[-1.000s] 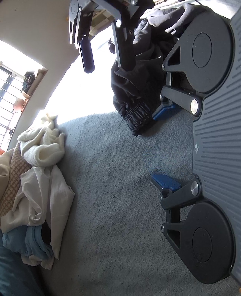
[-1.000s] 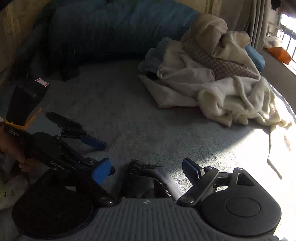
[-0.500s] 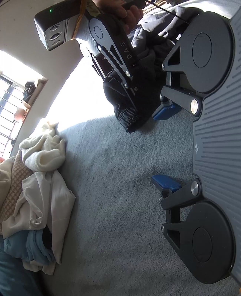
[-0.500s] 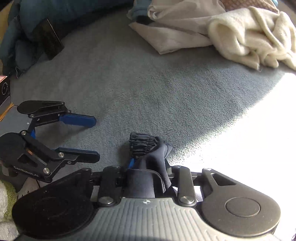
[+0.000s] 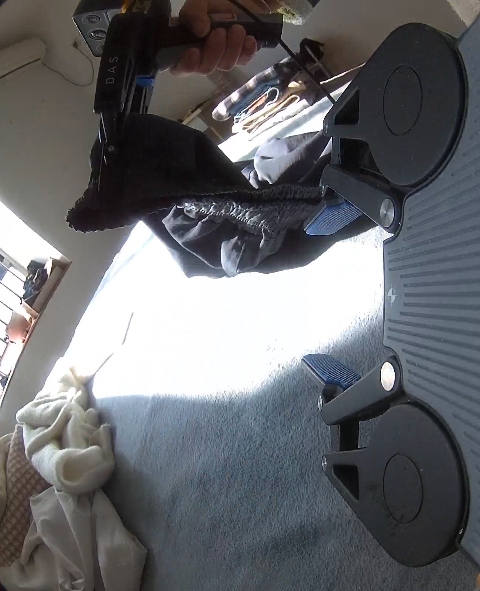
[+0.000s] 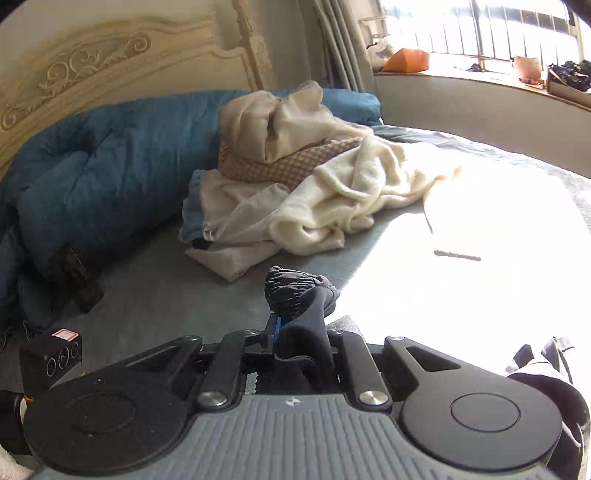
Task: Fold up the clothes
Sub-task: 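Grasp the elastic waistband with the right tool and lift it up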
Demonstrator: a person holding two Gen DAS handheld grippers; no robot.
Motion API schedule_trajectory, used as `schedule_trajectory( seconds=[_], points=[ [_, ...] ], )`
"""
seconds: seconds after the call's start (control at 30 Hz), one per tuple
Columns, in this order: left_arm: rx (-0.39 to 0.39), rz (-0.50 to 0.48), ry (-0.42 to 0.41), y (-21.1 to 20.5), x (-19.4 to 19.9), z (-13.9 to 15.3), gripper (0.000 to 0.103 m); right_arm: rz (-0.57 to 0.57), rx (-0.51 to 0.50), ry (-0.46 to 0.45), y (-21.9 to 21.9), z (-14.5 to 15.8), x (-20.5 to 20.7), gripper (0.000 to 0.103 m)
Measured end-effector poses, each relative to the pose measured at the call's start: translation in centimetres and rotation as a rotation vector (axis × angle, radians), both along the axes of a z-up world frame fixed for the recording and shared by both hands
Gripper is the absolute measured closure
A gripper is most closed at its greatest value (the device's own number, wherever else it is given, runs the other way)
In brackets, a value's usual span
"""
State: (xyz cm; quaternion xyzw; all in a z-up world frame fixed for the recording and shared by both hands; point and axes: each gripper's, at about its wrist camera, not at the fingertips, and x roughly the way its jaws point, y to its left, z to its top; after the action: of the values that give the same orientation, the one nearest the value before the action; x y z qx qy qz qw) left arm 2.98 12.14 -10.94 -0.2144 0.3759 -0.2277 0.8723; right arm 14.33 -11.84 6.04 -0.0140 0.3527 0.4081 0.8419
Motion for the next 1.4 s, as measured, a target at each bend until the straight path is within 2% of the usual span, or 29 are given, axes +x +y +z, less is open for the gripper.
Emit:
schedule_trajectory(
  seconds=[0.2,0.4,0.53,0.67,0.73,0.87,0.97,1.03,1.1,1.2,1.3,1.4],
  points=[
    [-0.104,-0.137,0.044,-4.0,1.2,-0.4,0.031,-0.109,0.141,-0.037,-4.9,1.5,-2.0,0.089],
    [-0.089,-0.268,0.017,-7.4,-0.8,0.2,0.031,-0.156,0.224,-0.110,-8.9,4.0,-4.4,0.089],
    [-0.076,-0.300,0.007,-9.0,-1.1,0.4,0.031,-0.189,0.305,-0.169,-11.4,6.0,-6.0,0.090],
    [-0.075,-0.320,0.000,-9.9,-1.1,0.7,0.031,-0.223,0.387,-0.228,-13.9,8.0,-7.5,0.097],
    [-0.060,-0.330,-0.003,-10.3,-1.1,0.8,0.031,-0.237,0.397,-0.253,-14.8,8.8,-8.0,0.097],
    [-0.007,-0.321,0.017,-10.9,-1.2,-0.2,0.031,-0.259,0.322,-0.220,-15.1,7.6,-7.9,0.097],
    [0.010,-0.290,0.046,-10.4,-1.2,-1.2,0.031,-0.222,0.225,-0.204,-13.9,6.1,-7.9,0.095],
    [0.015,-0.266,0.053,-9.8,-1.2,-1.5,0.031,-0.141,0.121,-0.192,-12.0,5.0,-8.4,0.094],
    [0.005,-0.246,0.046,-9.2,-1.1,-1.4,0.031,-0.038,0.007,-0.207,-9.7,3.8,-9.3,0.088],
    [-0.036,-0.212,0.027,-8.0,-1.0,-0.5,0.031,0.111,-0.143,-0.255,-6.9,1.9,-11.2,0.065],
    [-0.089,-0.191,0.018,-6.9,-0.7,0.1,0.031,0.214,-0.263,-0.308,-5.1,-0.1,-12.9,0.055],
    [-0.143,-0.171,0.013,-6.0,-0.2,0.5,0.031,0.262,-0.354,-0.330,-4.4,-1.7,-14.3,0.052]
  ],
)
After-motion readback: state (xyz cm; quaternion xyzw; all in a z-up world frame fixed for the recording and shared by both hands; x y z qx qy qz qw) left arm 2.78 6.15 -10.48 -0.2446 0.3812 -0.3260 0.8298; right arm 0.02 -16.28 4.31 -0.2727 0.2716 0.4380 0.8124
